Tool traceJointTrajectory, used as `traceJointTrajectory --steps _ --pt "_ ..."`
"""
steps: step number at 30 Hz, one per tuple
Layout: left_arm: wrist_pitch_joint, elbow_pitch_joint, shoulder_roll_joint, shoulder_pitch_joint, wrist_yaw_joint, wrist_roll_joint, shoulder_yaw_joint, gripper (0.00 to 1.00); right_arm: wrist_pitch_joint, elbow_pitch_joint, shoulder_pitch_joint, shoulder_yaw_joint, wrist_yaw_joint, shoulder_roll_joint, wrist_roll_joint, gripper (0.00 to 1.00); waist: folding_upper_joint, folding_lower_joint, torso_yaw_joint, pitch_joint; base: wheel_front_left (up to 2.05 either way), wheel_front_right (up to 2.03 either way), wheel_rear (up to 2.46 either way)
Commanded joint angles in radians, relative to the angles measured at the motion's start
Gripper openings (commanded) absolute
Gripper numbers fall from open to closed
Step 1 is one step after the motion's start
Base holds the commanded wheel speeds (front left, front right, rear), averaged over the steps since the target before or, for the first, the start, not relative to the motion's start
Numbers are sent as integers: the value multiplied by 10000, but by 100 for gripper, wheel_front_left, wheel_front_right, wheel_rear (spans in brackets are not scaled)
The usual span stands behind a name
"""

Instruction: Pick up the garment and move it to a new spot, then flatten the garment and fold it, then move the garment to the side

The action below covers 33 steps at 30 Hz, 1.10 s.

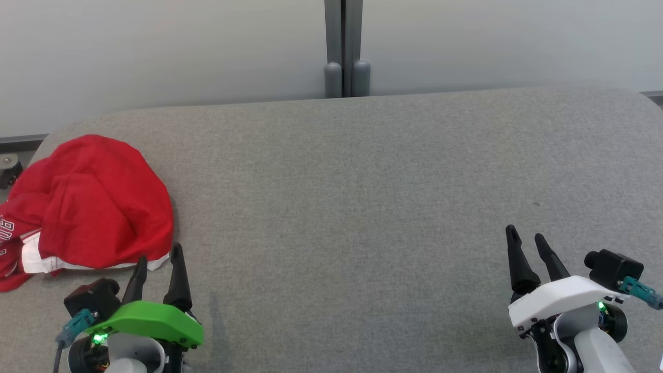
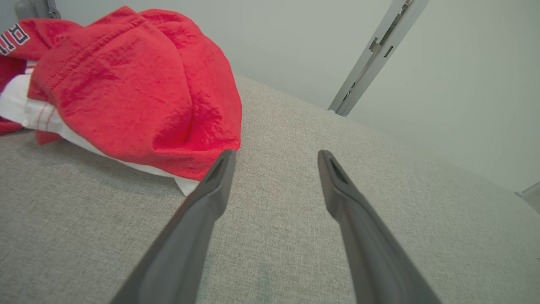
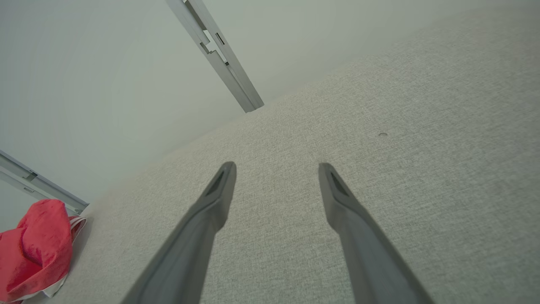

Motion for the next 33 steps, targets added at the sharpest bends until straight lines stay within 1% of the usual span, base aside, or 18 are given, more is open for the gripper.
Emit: traceJointTrajectory --steps 1,17,25,33 --pt "-90 -85 132 -303 56 342 -50 100 -107 -90 -271 39 5 -34 -346 100 0 0 4 5 0 0 0" --pt "-500 196 228 -258 278 1885 -426 100 -522 20 -54 -38 5 63 -2205 100 0 0 44 -10 0 0 0" --pt "-684 238 217 -149 230 2576 -486 100 -711 133 92 -285 6 76 -2992 100 0 0 53 -26 0 0 0" --pt "-854 230 231 -27 105 3238 -479 100 -891 123 195 -255 5 75 -3612 100 0 0 61 -14 0 0 0"
